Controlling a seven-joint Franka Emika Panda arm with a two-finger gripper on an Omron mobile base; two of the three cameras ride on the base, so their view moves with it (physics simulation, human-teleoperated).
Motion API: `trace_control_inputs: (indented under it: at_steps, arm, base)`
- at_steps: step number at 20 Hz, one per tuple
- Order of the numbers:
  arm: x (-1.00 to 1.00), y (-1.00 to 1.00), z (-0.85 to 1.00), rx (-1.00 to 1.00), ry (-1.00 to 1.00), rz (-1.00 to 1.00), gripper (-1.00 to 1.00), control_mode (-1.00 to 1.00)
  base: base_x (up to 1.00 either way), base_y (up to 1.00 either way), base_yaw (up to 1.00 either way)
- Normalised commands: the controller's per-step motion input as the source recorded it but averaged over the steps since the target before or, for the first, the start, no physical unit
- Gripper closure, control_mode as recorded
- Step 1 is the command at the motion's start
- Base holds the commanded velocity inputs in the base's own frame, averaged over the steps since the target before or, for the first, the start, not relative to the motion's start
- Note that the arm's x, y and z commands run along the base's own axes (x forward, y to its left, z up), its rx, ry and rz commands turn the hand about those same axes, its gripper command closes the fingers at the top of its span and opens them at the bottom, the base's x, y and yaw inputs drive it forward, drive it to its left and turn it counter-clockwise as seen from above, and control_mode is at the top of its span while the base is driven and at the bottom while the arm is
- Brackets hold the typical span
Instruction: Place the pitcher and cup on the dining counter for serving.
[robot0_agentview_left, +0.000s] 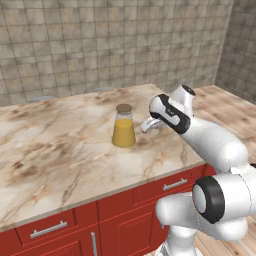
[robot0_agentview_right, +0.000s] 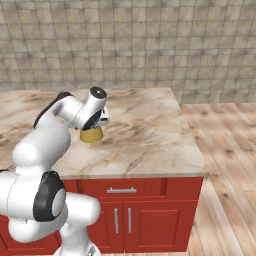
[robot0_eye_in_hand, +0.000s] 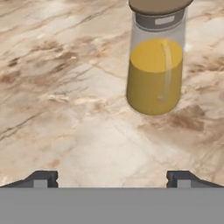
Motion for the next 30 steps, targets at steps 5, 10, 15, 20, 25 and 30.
trace_control_inputs:
  at_steps: [5, 10, 15, 20, 25, 30]
  arm:
    - [-1.00, -0.01, 0.54, 0.00, 0.00, -0.20, -1.00, -1.00]
    - [-0.98, 0.00, 0.54, 0.00, 0.00, -0.15, -1.00, -1.00]
    - [-0.84, 0.00, 0.55, 0.00, -0.01, -0.06, -1.00, -1.00]
    - [-0.48, -0.01, 0.31, 0.00, -0.11, -0.02, -1.00, -1.00]
    - [0.00, 0.00, 0.00, 0.00, 0.00, -0.01, -1.00, -1.00]
    - [-0.20, -0.01, 0.00, 0.00, 0.00, -0.01, -1.00, 1.00]
  base:
    - [0.00, 0.00, 0.00]
    - [0.00, 0.00, 0.00]
    - [0.00, 0.00, 0.00]
    - [0.00, 0.00, 0.00]
    - [0.00, 0.00, 0.00]
    - [-0.25, -0.01, -0.08]
